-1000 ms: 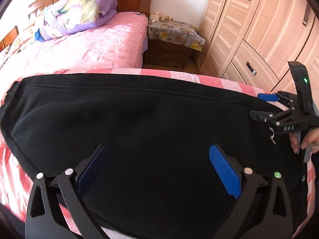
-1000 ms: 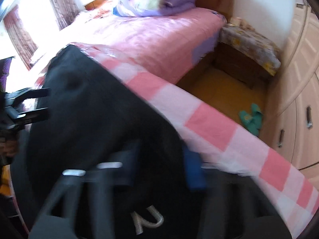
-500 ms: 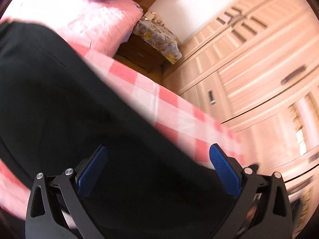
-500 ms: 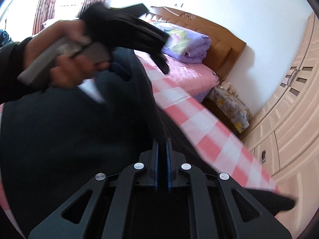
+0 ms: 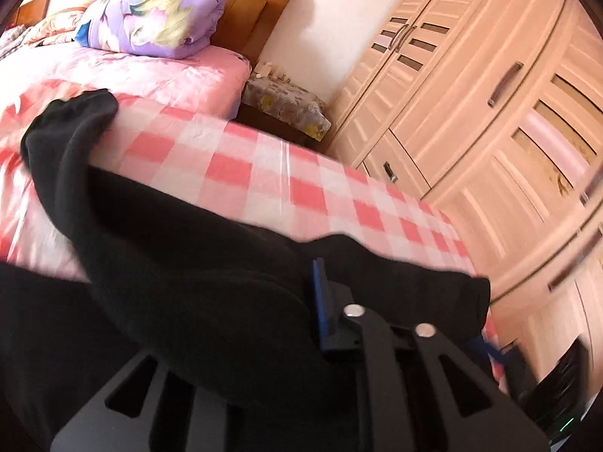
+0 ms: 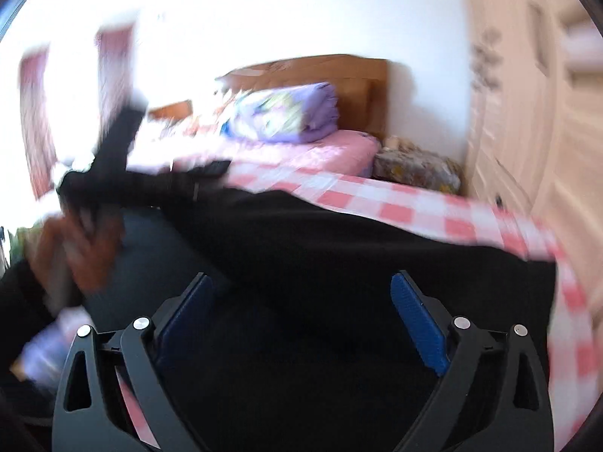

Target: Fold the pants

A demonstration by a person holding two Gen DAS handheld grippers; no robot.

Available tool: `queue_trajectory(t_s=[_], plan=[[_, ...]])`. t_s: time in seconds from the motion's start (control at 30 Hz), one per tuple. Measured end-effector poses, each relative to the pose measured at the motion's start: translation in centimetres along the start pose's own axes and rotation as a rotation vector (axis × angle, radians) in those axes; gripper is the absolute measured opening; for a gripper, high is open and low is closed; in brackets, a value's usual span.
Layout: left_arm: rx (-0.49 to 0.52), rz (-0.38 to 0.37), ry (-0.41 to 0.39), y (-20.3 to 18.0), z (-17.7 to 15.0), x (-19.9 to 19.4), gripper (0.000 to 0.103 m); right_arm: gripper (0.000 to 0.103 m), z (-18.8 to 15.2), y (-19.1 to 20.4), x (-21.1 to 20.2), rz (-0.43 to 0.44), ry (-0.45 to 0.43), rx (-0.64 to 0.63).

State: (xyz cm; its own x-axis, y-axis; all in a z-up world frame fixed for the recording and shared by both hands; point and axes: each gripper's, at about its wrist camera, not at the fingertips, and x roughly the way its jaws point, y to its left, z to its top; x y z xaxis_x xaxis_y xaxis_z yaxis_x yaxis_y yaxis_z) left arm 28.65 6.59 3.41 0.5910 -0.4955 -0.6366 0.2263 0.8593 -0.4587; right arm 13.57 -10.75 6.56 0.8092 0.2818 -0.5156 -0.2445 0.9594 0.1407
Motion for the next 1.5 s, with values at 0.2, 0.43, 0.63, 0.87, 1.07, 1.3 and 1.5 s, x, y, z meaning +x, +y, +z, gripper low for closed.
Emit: queue_trajectory(t_s=[0.2, 0.43, 0.63, 0.87, 1.07, 1.3, 1.5], plan=[[-0.163, -0.015, 0.019, 4.6, -4.7, 1.8, 0.066, 0.092, -4.9, -9.9, -4.3, 0.024, 0.014, 0.595], [-0.173, -0.125, -0.064, 5.8, -5.5, 1.1, 0.077, 0.091, -5.5, -15.6, -5.1, 0.062, -0.051, 0.838], [-0.168, -0.099, -0.086, 5.7, -5.7, 0.7, 0.083, 0.081, -4.4, -19.4, -2.7, -0.005, -0.023, 0.993], [-0.174, -0.097, -0.097, 5.8, -5.6, 1.0, 0.085, 0.07, -4.4, -20.0, 1.7, -0.048, 0.162, 0.979], [-0.176, -0.098, -0.099, 5.9, -5.5, 1.1, 0.086, 0.063, -5.0, -19.7, 1.9, -0.1, 0.139, 0.971], [-0.179, -0.099, -0.1, 5.9, -5.5, 1.1, 0.086, 0.028, -5.9, -19.5, -0.2, -0.088, 0.025, 0.955], [-0.223, -0.049, -0.063, 6.5, -4.7, 1.4, 0.039, 0.018, -4.1, -18.6, -2.8, -0.057, -0.118, 0.959]])
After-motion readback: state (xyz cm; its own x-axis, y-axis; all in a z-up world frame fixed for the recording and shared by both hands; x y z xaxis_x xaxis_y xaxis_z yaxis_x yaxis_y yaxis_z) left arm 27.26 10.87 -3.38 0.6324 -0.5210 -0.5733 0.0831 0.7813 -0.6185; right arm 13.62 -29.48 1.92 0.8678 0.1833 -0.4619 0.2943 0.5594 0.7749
